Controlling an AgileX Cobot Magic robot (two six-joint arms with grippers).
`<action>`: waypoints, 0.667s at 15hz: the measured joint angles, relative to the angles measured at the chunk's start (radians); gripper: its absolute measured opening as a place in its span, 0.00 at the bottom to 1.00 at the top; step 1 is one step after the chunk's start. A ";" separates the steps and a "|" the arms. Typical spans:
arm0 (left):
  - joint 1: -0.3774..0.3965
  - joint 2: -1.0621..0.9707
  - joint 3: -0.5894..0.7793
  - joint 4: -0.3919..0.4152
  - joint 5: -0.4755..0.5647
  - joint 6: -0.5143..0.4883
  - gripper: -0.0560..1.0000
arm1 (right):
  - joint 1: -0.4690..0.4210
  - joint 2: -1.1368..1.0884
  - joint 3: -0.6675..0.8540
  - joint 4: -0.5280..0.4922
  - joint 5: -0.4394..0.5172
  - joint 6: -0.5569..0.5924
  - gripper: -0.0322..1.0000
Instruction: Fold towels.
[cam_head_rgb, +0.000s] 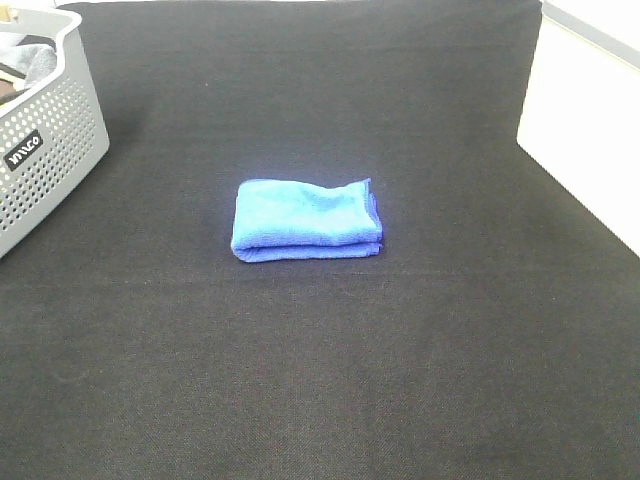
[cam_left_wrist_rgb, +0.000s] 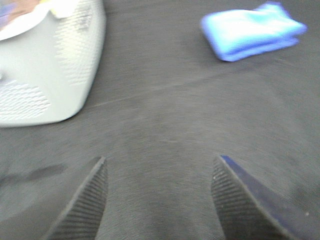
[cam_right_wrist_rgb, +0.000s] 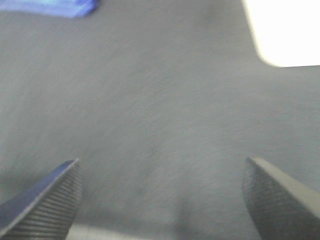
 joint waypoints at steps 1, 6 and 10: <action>0.003 -0.013 0.000 0.000 0.000 0.000 0.61 | -0.023 -0.043 0.000 0.000 0.000 0.000 0.83; 0.006 -0.058 0.000 0.000 -0.002 0.000 0.61 | -0.037 -0.206 0.000 0.006 0.000 0.000 0.83; 0.006 -0.058 0.000 0.000 -0.002 0.000 0.61 | 0.029 -0.207 0.000 0.009 0.000 0.000 0.83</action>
